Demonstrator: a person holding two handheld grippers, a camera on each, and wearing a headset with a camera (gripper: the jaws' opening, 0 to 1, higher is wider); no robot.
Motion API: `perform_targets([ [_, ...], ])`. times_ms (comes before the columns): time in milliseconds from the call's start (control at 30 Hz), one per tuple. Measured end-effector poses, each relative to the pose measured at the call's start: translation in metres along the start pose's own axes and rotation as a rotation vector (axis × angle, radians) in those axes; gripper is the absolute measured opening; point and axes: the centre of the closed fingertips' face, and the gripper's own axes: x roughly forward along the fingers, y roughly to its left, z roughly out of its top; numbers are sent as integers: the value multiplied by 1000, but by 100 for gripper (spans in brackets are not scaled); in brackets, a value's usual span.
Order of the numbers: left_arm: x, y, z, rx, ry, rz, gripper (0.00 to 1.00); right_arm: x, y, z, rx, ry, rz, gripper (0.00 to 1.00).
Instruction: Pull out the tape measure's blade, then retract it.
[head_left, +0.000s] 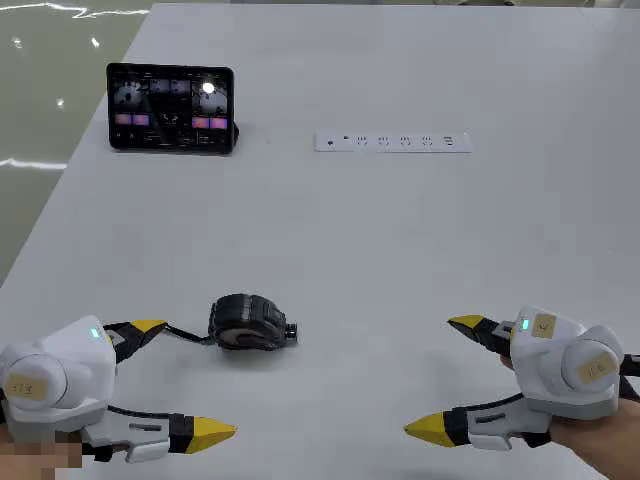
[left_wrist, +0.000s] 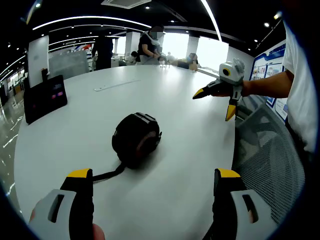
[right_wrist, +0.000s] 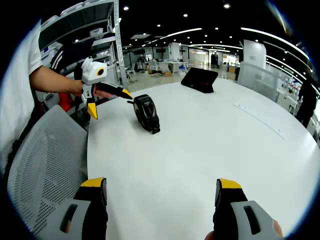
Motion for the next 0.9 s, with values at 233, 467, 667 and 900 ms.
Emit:
perform_targets([
  [233, 0, 2, -1, -2, 0, 4, 99, 1, 0, -1, -1, 1, 2, 90],
  [467, 1, 4, -2, -1, 4, 8, 99, 1, -1, 0, -3, -13, -4, 92],
  [667, 1, 4, -1, -3, 0, 13, 99, 1, 0, -2, 3, -9, 2, 92],
  [900, 3, 6, -4, 0, 4, 11, 99, 2, 1, -1, 10, -20, 16, 87],
])
